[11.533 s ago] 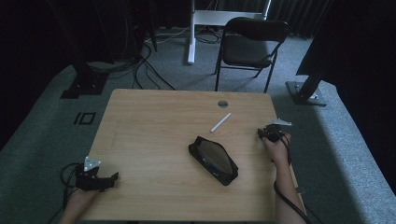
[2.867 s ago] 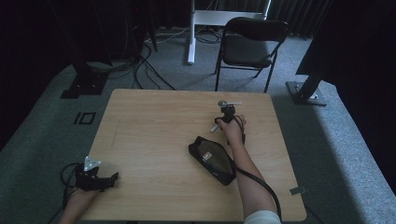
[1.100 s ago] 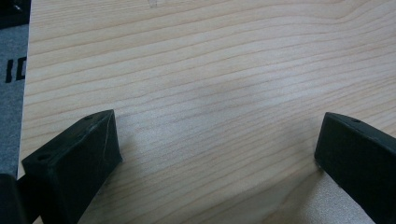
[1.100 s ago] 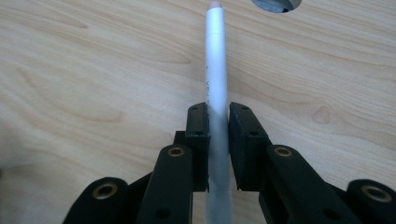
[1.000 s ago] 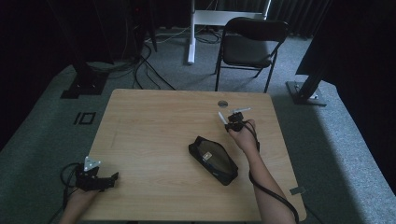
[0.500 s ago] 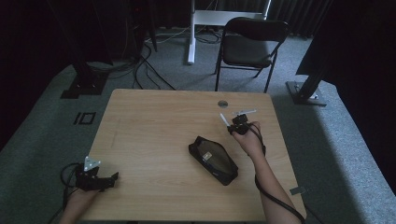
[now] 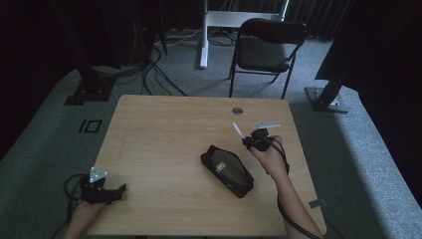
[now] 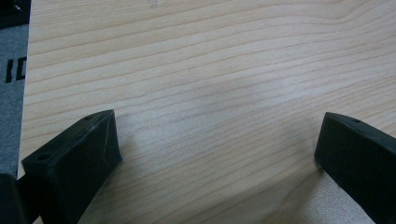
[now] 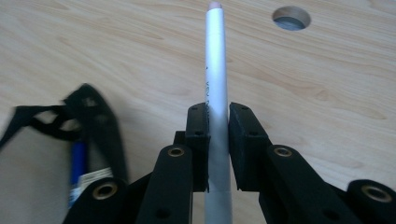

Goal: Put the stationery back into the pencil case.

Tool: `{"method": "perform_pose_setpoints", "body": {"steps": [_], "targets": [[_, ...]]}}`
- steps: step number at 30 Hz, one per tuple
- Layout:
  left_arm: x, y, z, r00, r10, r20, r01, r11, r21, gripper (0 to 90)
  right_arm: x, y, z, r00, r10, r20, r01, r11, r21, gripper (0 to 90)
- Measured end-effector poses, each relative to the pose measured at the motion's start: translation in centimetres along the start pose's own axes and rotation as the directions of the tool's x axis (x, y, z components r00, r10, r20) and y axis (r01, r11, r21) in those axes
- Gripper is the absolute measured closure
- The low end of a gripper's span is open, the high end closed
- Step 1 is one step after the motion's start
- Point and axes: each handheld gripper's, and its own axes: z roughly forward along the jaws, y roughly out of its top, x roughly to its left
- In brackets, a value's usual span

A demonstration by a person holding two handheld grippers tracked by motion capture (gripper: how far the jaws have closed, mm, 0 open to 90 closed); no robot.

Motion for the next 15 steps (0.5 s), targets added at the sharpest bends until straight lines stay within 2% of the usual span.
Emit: {"method": "perform_pose_setpoints", "body": {"steps": [15], "targets": [[0.0, 0.0, 0.0, 1.0, 0.0, 0.0, 0.0, 1.0, 0.0, 0.1, 2.7, -0.5, -2.6, 0.9969, -0.047, -0.063, 0.043, 0.998, -0.051, 78.5]]}}
